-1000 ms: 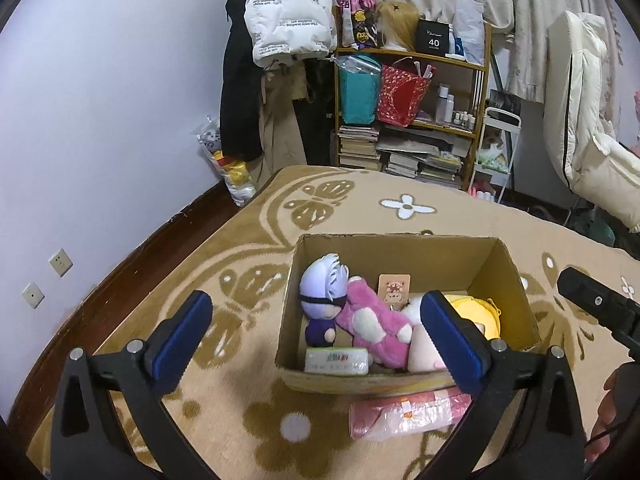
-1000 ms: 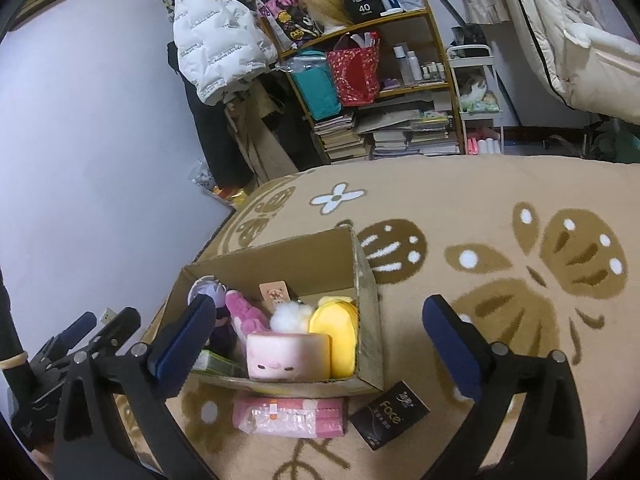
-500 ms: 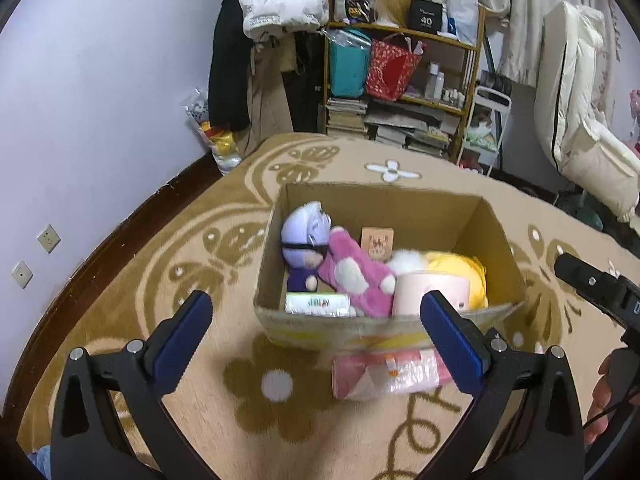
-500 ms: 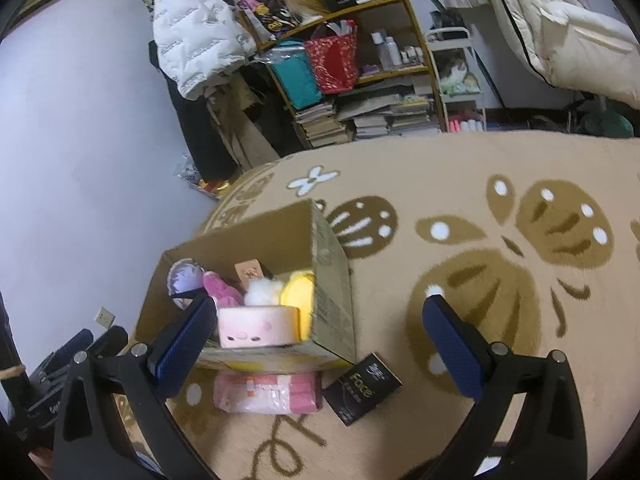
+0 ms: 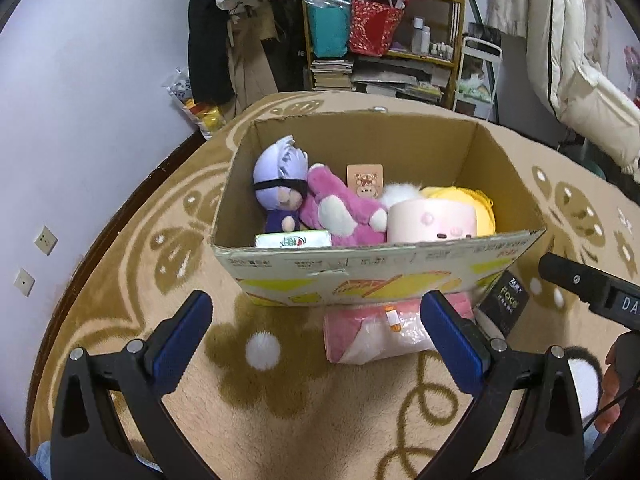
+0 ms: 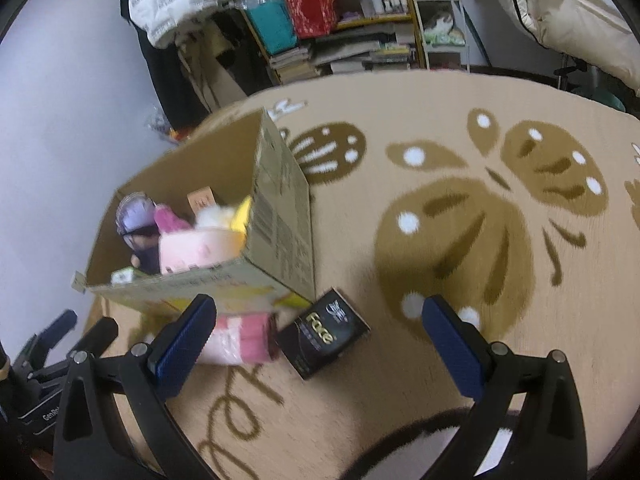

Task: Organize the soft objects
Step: 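Lower the left tool to the pink tissue pack while the right tool approaches the black Face box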

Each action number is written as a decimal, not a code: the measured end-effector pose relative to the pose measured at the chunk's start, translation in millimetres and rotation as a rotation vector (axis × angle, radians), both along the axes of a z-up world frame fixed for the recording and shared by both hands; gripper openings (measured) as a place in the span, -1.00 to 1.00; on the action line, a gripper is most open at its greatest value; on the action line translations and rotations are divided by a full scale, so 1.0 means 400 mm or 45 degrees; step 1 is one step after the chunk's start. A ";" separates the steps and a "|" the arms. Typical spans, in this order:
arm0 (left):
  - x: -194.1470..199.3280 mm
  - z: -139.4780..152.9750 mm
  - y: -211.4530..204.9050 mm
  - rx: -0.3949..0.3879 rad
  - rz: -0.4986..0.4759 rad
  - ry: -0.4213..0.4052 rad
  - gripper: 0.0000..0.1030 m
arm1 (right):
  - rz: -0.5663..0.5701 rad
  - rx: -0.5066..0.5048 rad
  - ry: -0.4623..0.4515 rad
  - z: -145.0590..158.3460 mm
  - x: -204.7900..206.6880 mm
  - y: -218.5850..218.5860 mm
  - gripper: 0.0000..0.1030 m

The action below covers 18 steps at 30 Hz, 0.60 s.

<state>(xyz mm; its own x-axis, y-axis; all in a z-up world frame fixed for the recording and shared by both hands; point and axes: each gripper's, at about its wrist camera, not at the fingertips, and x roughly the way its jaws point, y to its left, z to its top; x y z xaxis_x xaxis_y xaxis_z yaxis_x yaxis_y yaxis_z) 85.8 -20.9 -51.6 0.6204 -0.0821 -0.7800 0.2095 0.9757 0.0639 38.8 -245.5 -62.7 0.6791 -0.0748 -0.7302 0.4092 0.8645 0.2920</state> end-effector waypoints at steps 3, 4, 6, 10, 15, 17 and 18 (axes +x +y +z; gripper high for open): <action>0.005 -0.023 -0.008 0.009 -0.022 0.029 0.99 | 0.015 0.008 0.058 -0.031 0.012 0.001 1.00; 0.009 -0.032 -0.010 0.018 -0.029 0.050 0.99 | 0.017 0.010 0.072 -0.037 0.015 0.000 1.00; 0.012 -0.051 -0.015 0.027 -0.043 0.079 0.99 | 0.024 0.006 0.101 -0.053 0.022 0.003 1.00; 0.020 -0.080 -0.028 0.045 -0.078 0.112 0.99 | 0.038 -0.005 0.150 -0.077 0.037 0.006 1.00; 0.013 -0.115 -0.052 0.093 -0.129 0.126 0.99 | 0.052 -0.033 0.181 -0.091 0.048 0.013 1.00; 0.010 -0.130 -0.070 0.131 -0.172 0.127 0.99 | 0.056 -0.019 0.190 -0.097 0.052 0.012 1.00; 0.009 -0.136 -0.077 0.144 -0.185 0.129 0.99 | 0.055 -0.015 0.195 -0.100 0.057 0.010 1.00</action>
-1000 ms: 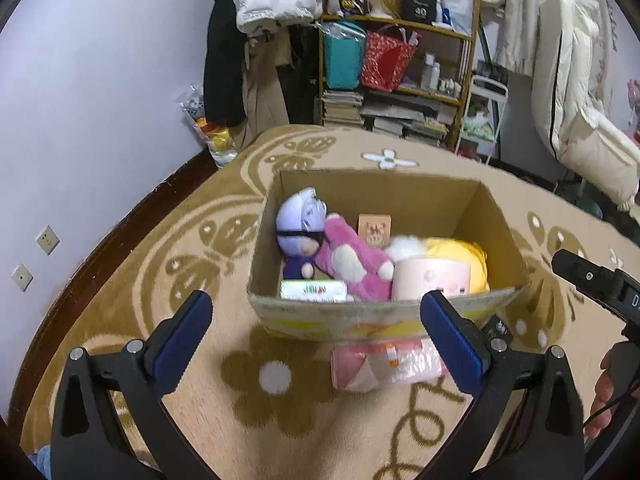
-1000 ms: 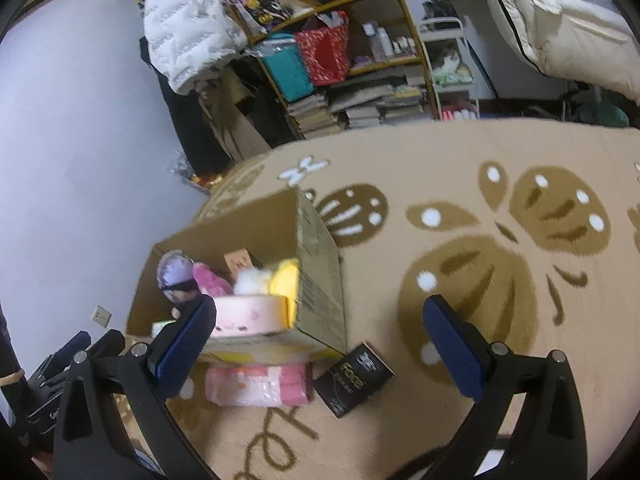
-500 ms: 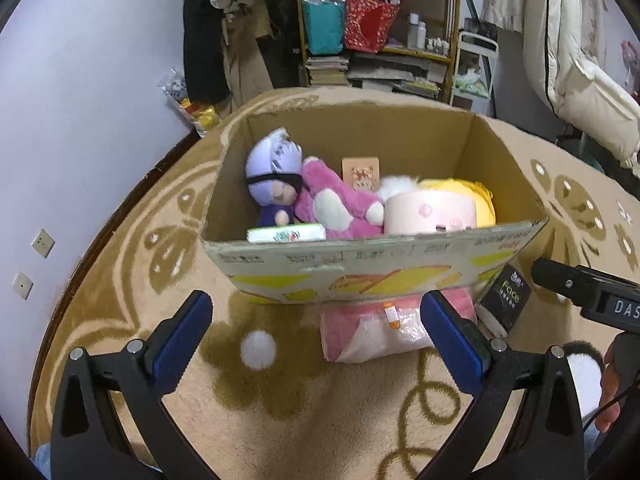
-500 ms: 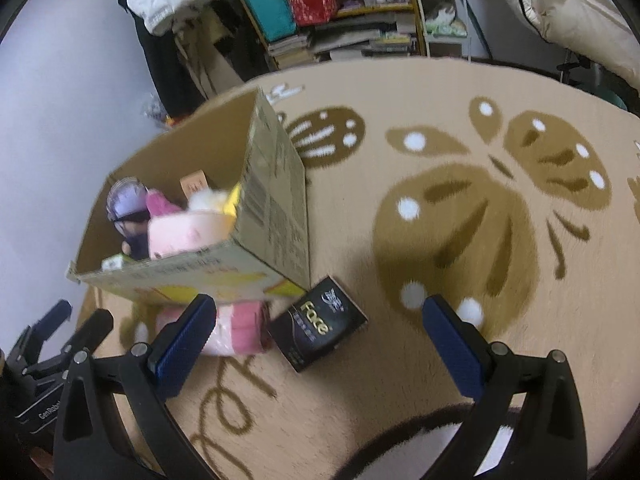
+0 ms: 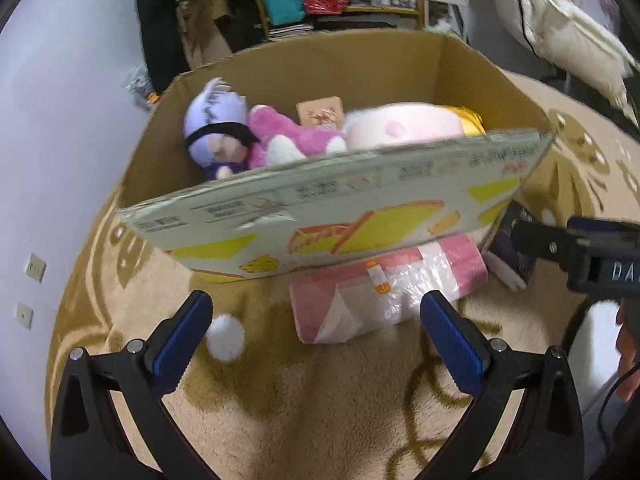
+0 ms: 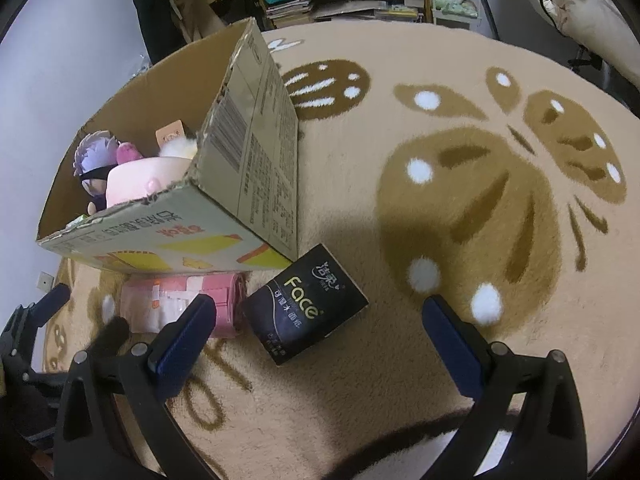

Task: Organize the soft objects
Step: 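Lower the left tool to the pink tissue pack while the right tool approaches the black Face box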

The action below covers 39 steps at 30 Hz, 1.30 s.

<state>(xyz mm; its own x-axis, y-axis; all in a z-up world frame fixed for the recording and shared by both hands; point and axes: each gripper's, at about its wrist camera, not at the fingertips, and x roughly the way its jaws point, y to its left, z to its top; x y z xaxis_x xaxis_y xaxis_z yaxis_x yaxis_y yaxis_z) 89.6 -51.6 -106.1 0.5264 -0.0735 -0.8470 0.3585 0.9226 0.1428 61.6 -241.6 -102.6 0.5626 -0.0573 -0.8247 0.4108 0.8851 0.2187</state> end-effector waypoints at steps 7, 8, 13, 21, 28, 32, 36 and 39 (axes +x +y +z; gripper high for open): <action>0.018 -0.034 -0.020 0.025 -0.015 0.025 0.99 | -0.001 0.035 0.034 -0.028 0.024 -0.012 1.00; 0.022 -0.038 -0.021 0.018 -0.017 0.030 0.99 | -0.001 0.039 0.036 -0.032 0.028 -0.016 1.00; 0.031 -0.045 -0.022 -0.054 -0.054 0.048 0.99 | -0.008 0.060 0.049 -0.048 0.044 -0.025 1.00; 0.015 -0.055 -0.061 -0.030 -0.171 0.031 0.99 | -0.004 0.081 0.040 -0.058 0.062 -0.034 1.00; 0.000 -0.068 -0.105 0.008 -0.252 0.016 0.98 | -0.004 0.085 0.040 -0.064 0.091 -0.041 1.00; -0.024 -0.088 -0.133 0.019 -0.325 0.051 0.88 | 0.006 0.086 0.045 -0.079 0.113 -0.048 1.00; -0.023 -0.093 -0.154 0.042 -0.382 0.046 0.88 | 0.015 0.079 0.050 -0.083 0.125 -0.046 1.00; -0.016 -0.098 -0.164 0.043 -0.379 0.038 0.88 | 0.024 0.071 0.057 -0.087 0.131 -0.042 1.00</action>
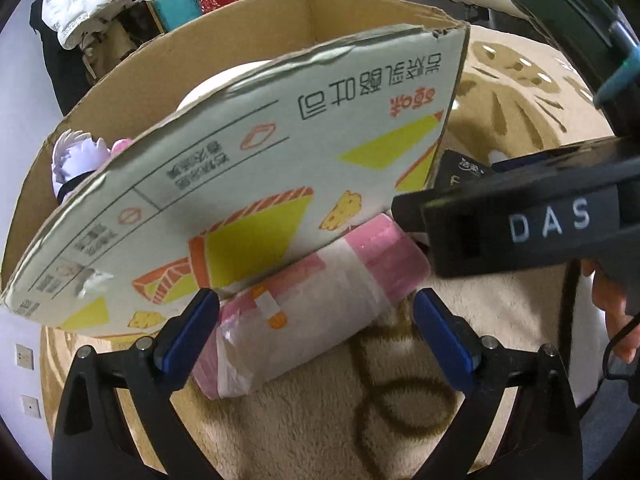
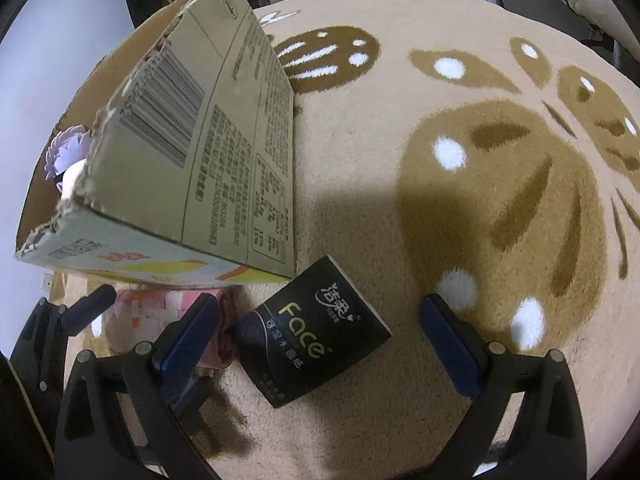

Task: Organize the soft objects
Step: 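Lower the left tool to the pink tissue pack while the right tool approaches the black Face box, then close the left tool on the pink tissue pack while the right tool grasps the black Face box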

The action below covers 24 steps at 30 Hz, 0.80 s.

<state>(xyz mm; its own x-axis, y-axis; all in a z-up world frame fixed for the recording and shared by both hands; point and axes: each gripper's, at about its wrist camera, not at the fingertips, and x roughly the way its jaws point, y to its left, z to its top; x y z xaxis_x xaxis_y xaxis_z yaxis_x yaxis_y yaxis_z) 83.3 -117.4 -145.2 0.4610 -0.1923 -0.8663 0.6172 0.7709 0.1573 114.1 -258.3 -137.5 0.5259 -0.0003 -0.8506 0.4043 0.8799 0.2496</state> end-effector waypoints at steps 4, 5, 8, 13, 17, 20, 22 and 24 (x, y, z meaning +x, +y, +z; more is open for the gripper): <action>0.016 -0.014 -0.001 0.005 0.000 0.019 0.88 | 0.003 0.007 0.005 -0.001 0.007 0.005 1.00; 0.016 -0.017 -0.005 0.017 -0.004 0.013 0.89 | 0.000 0.017 0.004 0.000 0.009 0.003 1.00; 0.023 -0.023 -0.014 0.018 -0.005 0.015 0.89 | -0.007 0.049 -0.004 0.002 0.006 -0.007 1.00; 0.018 -0.039 0.002 -0.013 -0.004 0.029 0.85 | -0.002 0.066 -0.011 0.005 -0.006 -0.020 1.00; 0.034 -0.054 0.007 -0.047 0.028 0.099 0.84 | 0.008 0.054 0.004 0.006 -0.003 -0.021 1.00; 0.050 -0.061 0.016 -0.084 0.073 0.157 0.86 | 0.013 0.051 0.010 0.006 -0.007 -0.019 1.00; 0.051 -0.062 0.018 -0.087 0.075 0.156 0.86 | 0.013 0.050 0.013 0.007 -0.002 -0.019 1.00; 0.050 -0.063 0.012 -0.082 0.077 0.156 0.86 | 0.015 0.047 0.017 0.005 0.003 -0.016 1.00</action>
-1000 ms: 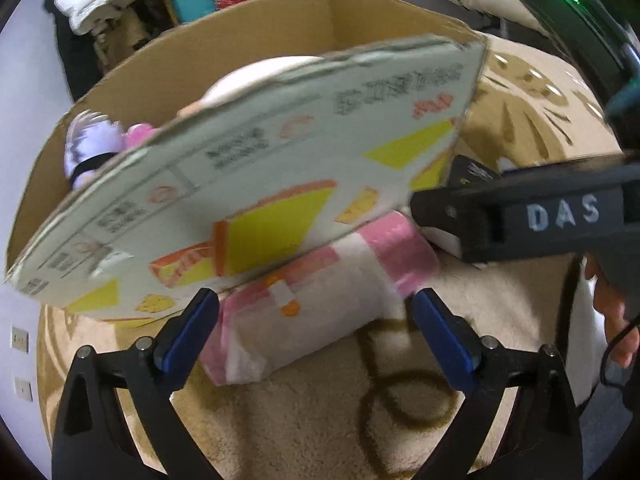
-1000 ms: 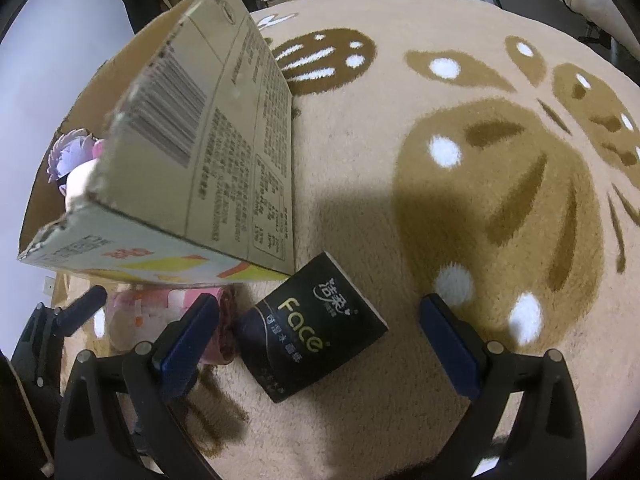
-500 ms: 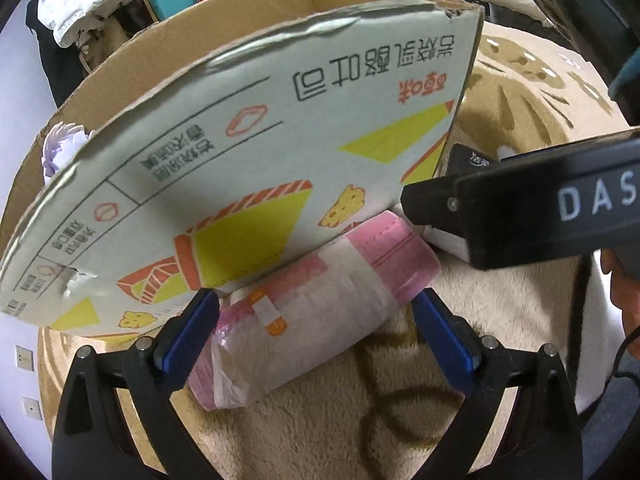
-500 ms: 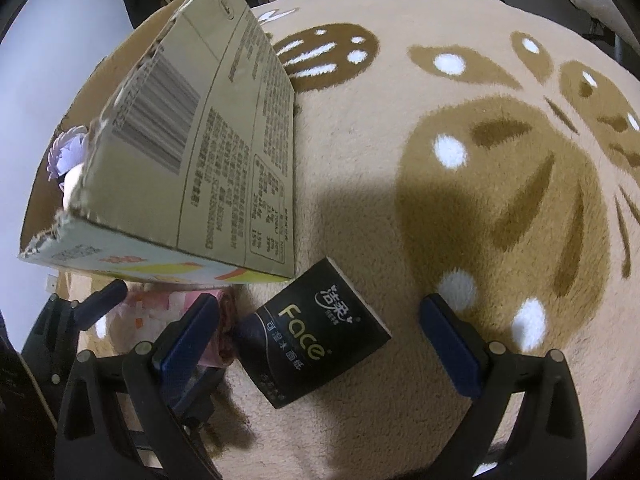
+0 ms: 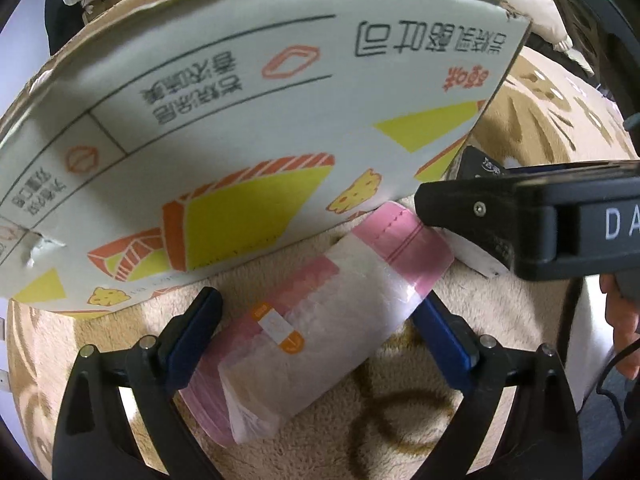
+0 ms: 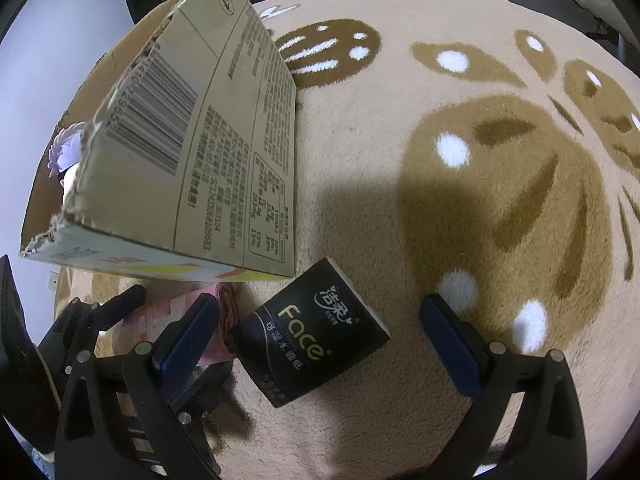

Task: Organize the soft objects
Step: 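Close the left tool on the pink tissue pack while the right tool grasps the black Face box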

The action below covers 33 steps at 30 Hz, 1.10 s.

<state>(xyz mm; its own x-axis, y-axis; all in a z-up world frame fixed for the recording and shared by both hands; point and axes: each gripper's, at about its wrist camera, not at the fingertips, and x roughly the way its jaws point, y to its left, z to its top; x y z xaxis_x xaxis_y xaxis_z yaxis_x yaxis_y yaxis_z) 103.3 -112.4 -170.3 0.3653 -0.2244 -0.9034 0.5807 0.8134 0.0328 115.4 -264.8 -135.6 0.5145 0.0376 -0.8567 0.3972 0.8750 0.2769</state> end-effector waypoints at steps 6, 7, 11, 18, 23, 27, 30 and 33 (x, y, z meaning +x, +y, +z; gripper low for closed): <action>0.005 0.019 -0.008 0.023 -0.009 0.027 0.83 | 0.001 -0.014 0.007 -0.004 0.003 0.015 1.00; 0.004 0.020 -0.011 0.030 -0.012 0.030 0.80 | 0.002 -0.017 0.008 -0.005 0.003 0.016 1.00; -0.001 0.032 -0.022 0.028 -0.028 0.053 0.59 | 0.005 -0.025 0.010 -0.004 0.005 0.024 1.00; -0.024 0.040 -0.048 0.042 -0.107 0.051 0.23 | 0.010 -0.040 0.011 -0.003 0.003 0.038 1.00; -0.016 0.042 -0.030 0.017 -0.100 0.100 0.15 | 0.008 -0.042 0.011 0.000 -0.002 0.042 0.96; -0.013 0.043 -0.018 0.020 -0.092 0.118 0.14 | 0.020 -0.091 0.040 0.001 -0.004 0.043 0.84; -0.012 0.038 -0.019 0.036 -0.083 0.106 0.16 | 0.043 -0.138 0.060 -0.002 0.000 0.055 0.83; -0.017 0.028 -0.035 0.049 -0.075 0.076 0.25 | 0.065 -0.179 0.075 -0.007 -0.001 0.071 0.81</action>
<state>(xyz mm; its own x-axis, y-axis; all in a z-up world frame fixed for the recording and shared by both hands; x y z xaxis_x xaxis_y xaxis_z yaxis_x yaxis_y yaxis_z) 96.6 -126.3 -158.9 0.2980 -0.2089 -0.9314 0.6292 0.7767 0.0272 115.0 -236.4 -138.4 0.4638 -0.0603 -0.8839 0.3632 0.9229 0.1276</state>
